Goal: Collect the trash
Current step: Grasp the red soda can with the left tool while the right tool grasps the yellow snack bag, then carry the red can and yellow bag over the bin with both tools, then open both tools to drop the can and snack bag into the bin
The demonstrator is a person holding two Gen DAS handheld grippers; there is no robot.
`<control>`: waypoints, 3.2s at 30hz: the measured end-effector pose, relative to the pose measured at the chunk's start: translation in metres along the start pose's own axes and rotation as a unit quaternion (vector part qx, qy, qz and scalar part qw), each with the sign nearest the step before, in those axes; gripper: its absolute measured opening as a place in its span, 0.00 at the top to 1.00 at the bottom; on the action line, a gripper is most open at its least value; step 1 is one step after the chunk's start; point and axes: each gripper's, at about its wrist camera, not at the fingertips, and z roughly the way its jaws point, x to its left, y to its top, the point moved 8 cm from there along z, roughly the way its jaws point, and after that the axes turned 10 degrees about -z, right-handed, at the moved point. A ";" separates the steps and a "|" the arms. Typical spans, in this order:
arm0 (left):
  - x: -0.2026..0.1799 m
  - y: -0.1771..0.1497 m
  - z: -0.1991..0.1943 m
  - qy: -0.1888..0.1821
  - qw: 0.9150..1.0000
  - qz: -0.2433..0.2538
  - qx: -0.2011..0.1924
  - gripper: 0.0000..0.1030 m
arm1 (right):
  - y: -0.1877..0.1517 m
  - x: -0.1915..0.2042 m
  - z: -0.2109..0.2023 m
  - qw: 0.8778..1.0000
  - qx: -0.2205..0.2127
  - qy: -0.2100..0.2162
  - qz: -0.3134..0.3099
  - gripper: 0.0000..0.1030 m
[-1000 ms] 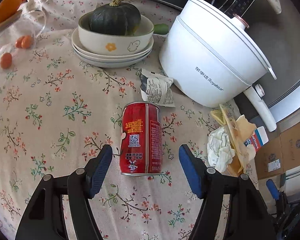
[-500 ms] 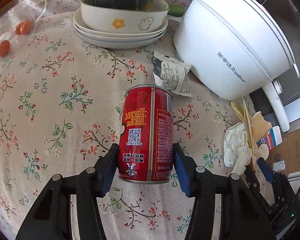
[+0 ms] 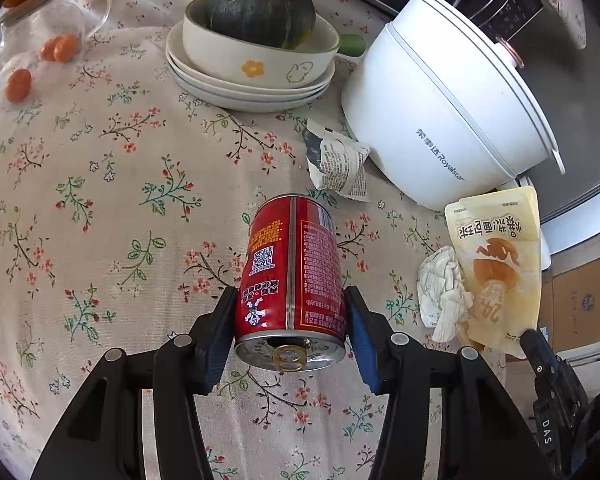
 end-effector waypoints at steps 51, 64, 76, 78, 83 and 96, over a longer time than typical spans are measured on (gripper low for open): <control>-0.079 -0.194 -0.108 -0.188 0.970 0.146 0.039 0.47 | -0.168 -0.031 -0.218 0.966 -0.029 0.027 0.254 0.98; -0.120 -0.312 -0.100 -0.195 0.934 0.287 0.084 0.47 | -0.230 -0.013 -0.206 0.969 0.035 0.006 0.246 0.98; -0.112 -0.305 -0.082 -0.170 0.939 0.288 0.082 0.47 | -0.254 0.026 -0.139 0.955 0.107 0.070 0.267 0.97; -0.113 -0.305 -0.081 -0.169 0.939 0.290 0.079 0.47 | -0.254 0.031 -0.129 0.948 0.106 0.091 0.286 0.95; -0.114 -0.304 -0.074 -0.163 0.939 0.295 0.077 0.47 | -0.250 0.051 -0.110 0.920 0.109 0.186 0.327 0.89; -0.122 -0.309 -0.061 -0.157 0.937 0.300 0.085 0.47 | -0.253 0.043 -0.105 0.898 0.097 0.219 0.370 0.86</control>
